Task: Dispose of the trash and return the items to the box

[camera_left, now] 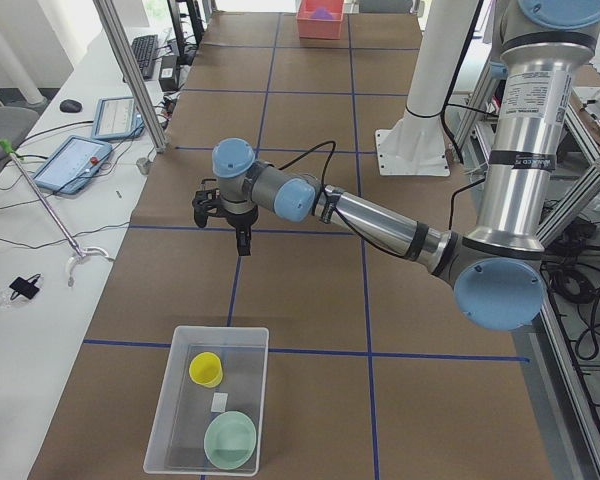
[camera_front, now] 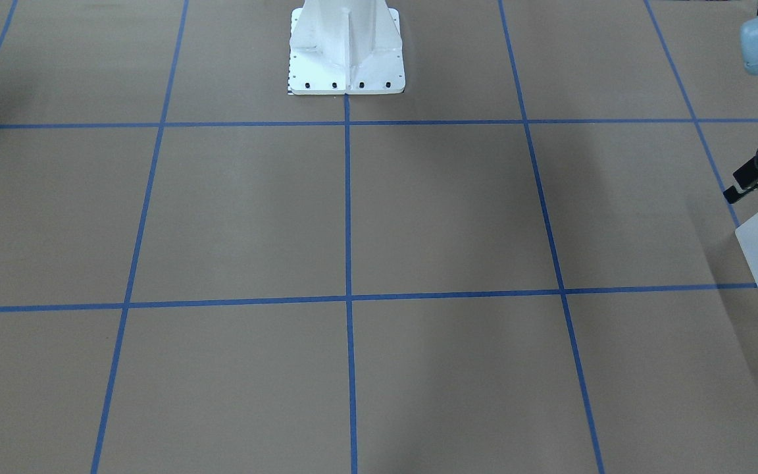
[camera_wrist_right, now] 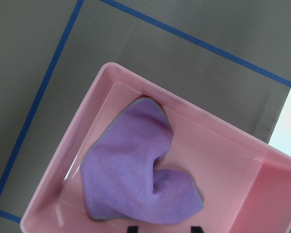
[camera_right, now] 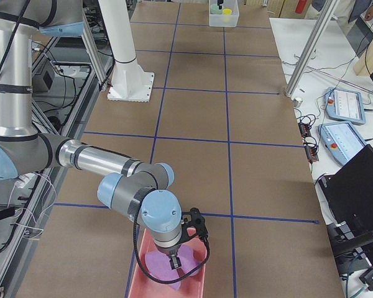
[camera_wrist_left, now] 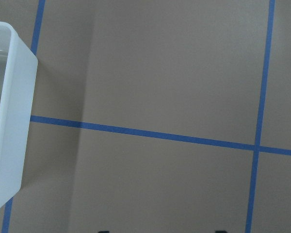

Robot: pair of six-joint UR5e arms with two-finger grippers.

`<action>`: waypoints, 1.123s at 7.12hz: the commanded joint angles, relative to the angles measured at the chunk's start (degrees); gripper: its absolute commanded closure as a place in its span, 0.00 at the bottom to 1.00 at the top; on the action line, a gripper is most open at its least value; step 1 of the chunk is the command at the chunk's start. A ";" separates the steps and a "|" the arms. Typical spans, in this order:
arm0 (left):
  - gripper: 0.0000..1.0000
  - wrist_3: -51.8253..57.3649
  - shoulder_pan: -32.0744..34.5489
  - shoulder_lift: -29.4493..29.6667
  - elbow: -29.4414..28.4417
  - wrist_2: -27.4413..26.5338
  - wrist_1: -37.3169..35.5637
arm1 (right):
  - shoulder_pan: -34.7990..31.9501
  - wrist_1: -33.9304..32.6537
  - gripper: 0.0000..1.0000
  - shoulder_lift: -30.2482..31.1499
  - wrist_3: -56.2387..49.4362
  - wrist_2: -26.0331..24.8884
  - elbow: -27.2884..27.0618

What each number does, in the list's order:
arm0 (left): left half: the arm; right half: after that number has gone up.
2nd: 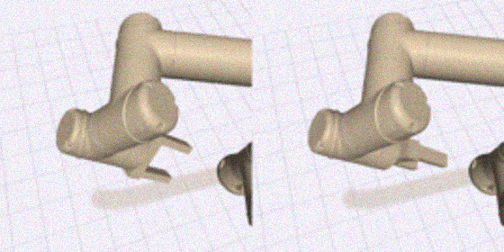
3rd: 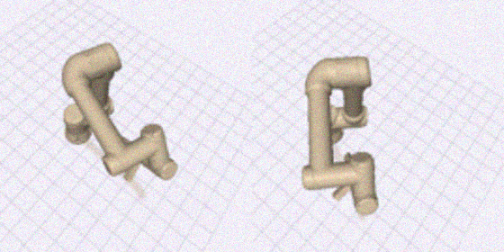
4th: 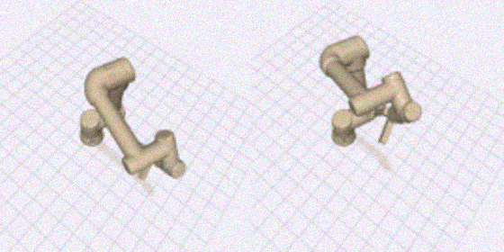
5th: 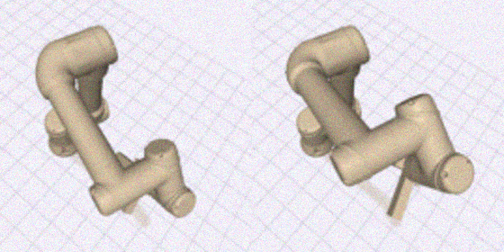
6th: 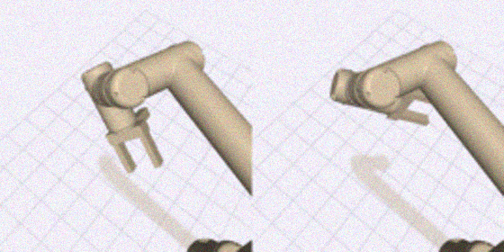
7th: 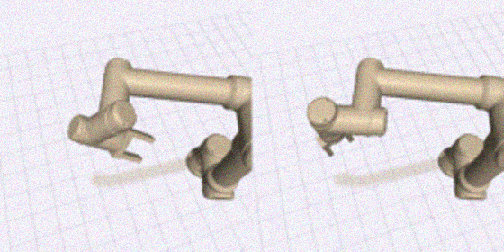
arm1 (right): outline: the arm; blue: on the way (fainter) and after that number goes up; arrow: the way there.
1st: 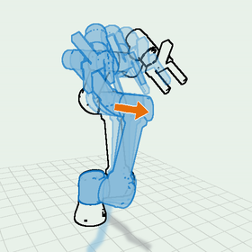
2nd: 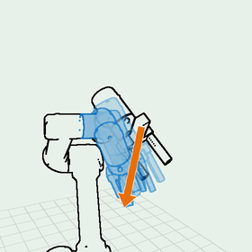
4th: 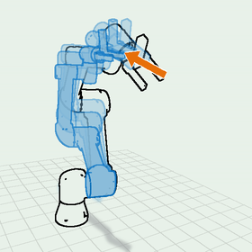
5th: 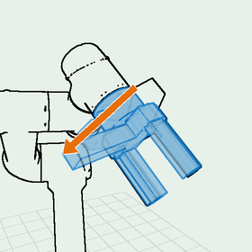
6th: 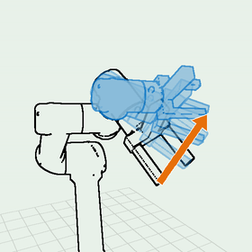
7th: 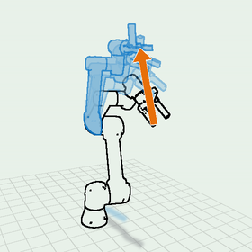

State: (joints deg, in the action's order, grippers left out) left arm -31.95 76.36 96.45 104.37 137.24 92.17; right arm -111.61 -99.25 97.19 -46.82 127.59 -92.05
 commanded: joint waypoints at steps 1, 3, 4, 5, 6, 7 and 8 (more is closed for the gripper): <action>0.15 2.76 0.10 -0.04 0.39 -0.83 -0.06 | 2.69 -2.94 0.00 -0.42 10.63 1.86 -5.90; 0.15 2.77 0.01 -0.03 1.27 -0.92 -0.06 | 11.02 -3.50 0.00 -0.43 26.08 6.86 -12.69; 0.03 4.07 -0.07 -0.82 1.79 -0.92 0.03 | 15.07 -3.32 0.00 -0.51 31.82 7.84 -15.06; 0.03 11.83 0.10 -2.74 1.71 -0.84 -0.23 | 18.59 -3.32 0.00 -0.51 36.92 9.16 -17.09; 0.03 17.82 1.32 -3.89 1.54 -2.32 -0.41 | 20.71 -3.14 0.00 -0.51 38.63 9.43 -17.46; 0.02 17.97 2.55 -4.86 1.62 -5.72 -0.50 | 22.21 -3.14 0.00 -0.86 39.08 9.35 -17.46; 0.02 18.32 2.65 -5.13 1.54 -5.67 -0.41 | 23.10 -3.06 0.00 -1.21 40.74 9.26 -17.46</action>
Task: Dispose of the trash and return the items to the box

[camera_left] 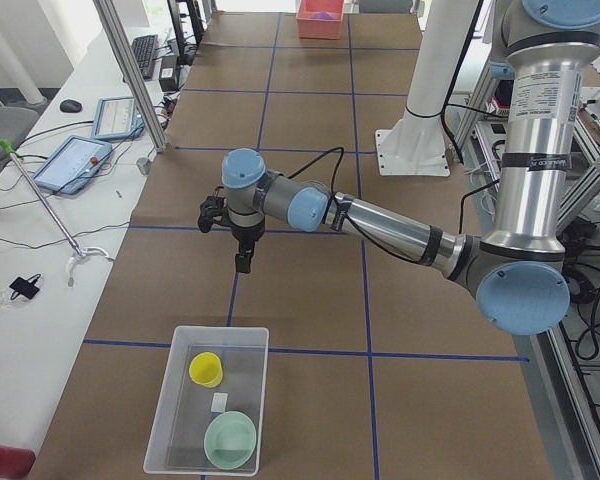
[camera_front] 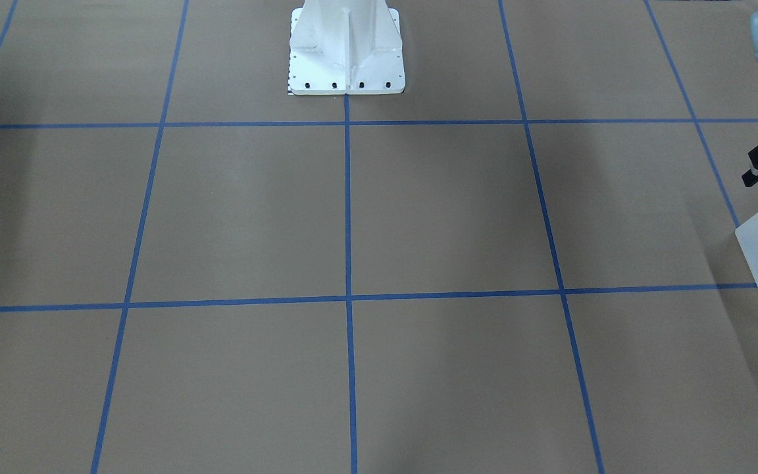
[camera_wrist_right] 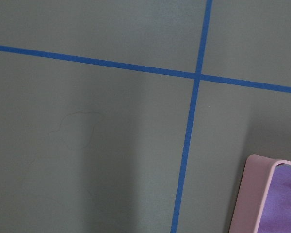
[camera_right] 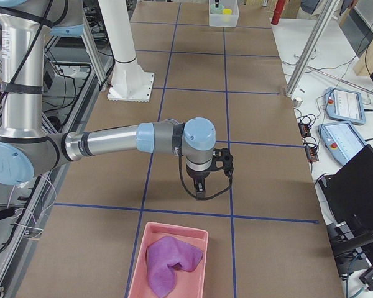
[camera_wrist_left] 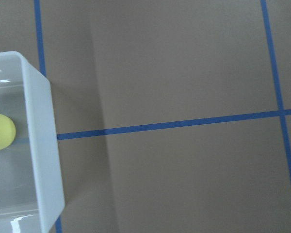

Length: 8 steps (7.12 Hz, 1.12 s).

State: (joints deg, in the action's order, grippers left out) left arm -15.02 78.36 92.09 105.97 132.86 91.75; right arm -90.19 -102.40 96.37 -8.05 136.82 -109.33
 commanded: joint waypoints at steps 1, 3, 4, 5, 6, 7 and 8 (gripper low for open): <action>0.02 1.40 0.65 -0.86 0.12 -1.11 -0.08 | 2.12 0.09 0.00 -0.39 2.07 -0.06 -0.10; 0.02 2.53 0.48 -3.13 1.52 -3.03 1.66 | 2.30 0.09 0.00 -0.48 1.99 -0.06 -0.10; 0.02 8.98 0.48 -7.49 1.44 -4.78 6.81 | 2.30 0.88 0.00 -0.56 1.99 -0.33 0.60; 0.02 9.65 0.30 -7.62 1.26 -4.37 9.64 | 2.30 0.88 0.00 -1.00 2.42 -0.33 0.61; 0.02 9.49 0.47 -5.10 -0.22 -2.80 8.89 | 2.12 0.88 0.00 -1.27 3.30 -0.24 -0.26; 0.02 9.57 0.48 -4.99 -1.54 1.57 8.62 | 2.12 0.88 0.00 -1.36 3.30 -0.07 -0.36; 0.02 9.57 0.30 -4.38 -2.86 1.96 8.70 | 1.95 0.88 0.00 -1.01 3.22 -0.06 -1.06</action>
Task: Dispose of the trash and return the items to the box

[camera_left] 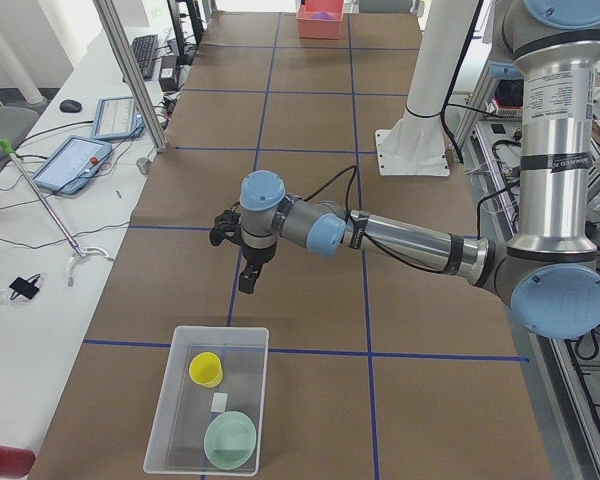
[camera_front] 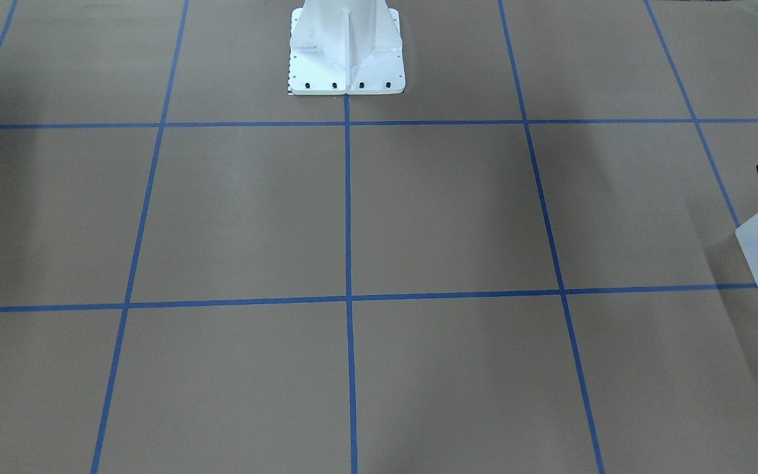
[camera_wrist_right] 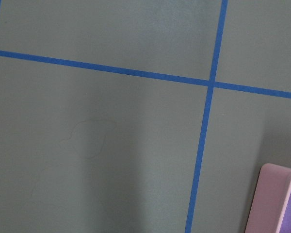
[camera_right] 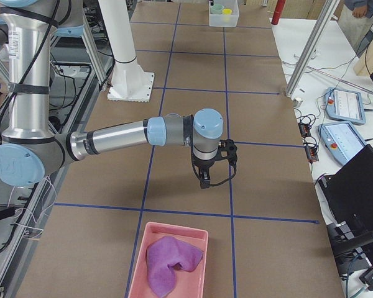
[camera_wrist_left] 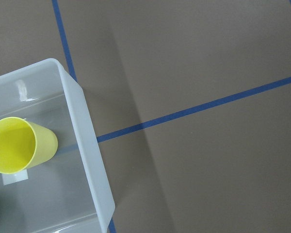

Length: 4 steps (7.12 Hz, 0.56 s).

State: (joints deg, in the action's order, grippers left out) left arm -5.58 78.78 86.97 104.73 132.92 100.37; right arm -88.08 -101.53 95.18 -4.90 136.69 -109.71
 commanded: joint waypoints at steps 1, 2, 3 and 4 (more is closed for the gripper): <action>0.02 0.13 0.05 1.00 -1.64 1.99 0.09 | 0.02 0.01 0.00 -1.04 0.24 -0.02 1.23; 0.02 0.13 0.23 -0.04 0.89 4.34 0.09 | 0.02 0.01 0.00 -2.44 0.07 -0.19 2.99; 0.02 0.22 0.23 -0.13 -0.57 5.49 0.00 | 0.02 0.01 0.00 -4.02 0.07 -0.54 3.62; 0.02 0.31 1.80 -1.01 1.68 5.33 -0.18 | 0.10 0.01 0.00 -4.04 0.24 -0.46 4.06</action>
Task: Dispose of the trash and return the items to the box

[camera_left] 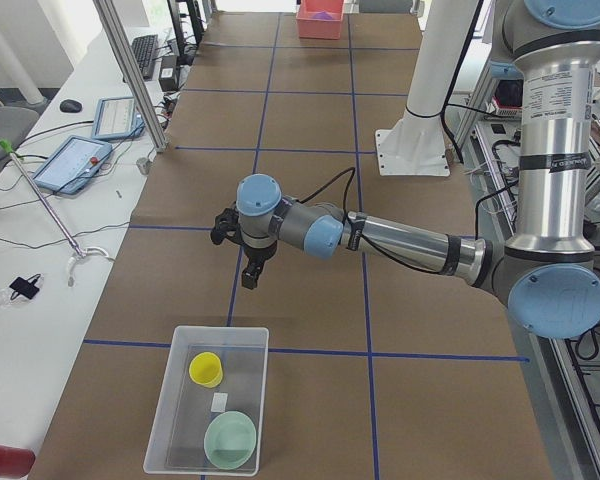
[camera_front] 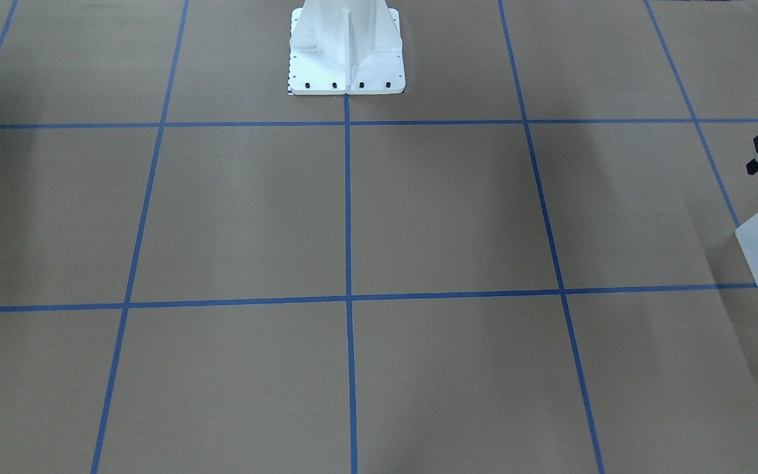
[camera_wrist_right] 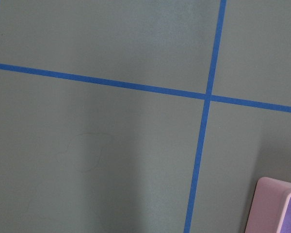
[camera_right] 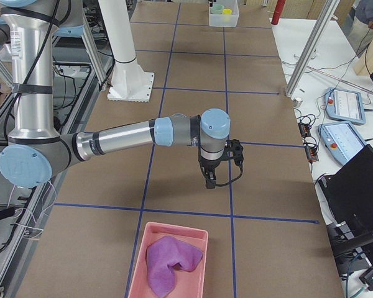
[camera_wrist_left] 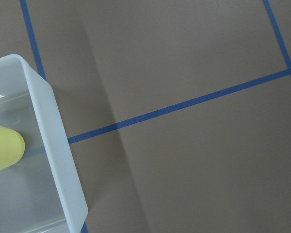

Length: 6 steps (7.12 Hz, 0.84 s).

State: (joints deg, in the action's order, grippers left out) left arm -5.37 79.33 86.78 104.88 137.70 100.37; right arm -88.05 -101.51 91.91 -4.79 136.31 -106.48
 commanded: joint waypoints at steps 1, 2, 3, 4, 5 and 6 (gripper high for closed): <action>0.02 0.10 1.44 -0.82 1.81 0.11 -0.08 | -0.02 0.00 0.00 -0.33 0.04 -0.16 0.84; 0.02 0.27 1.44 -0.65 2.42 -0.33 0.09 | -0.02 0.00 0.00 0.20 -0.04 -0.25 0.93; 0.02 0.28 1.44 -0.65 2.26 -0.42 -0.08 | -0.02 0.00 0.00 0.99 -0.05 -0.34 0.32; 0.02 0.28 1.35 -0.65 2.17 -0.42 -0.08 | -0.02 0.00 0.00 1.00 -0.13 -0.43 1.01; 0.02 0.28 1.35 -1.08 2.08 -0.42 -0.08 | -0.02 0.00 0.00 0.21 -0.05 -0.78 1.71; 0.02 0.19 1.35 -1.17 2.08 -0.42 -0.08 | -0.02 0.00 0.00 0.12 -0.05 -0.95 1.72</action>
State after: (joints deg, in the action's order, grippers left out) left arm -5.12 80.70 85.81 107.01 137.30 100.29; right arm -88.06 -101.51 92.31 -4.85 135.62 -105.06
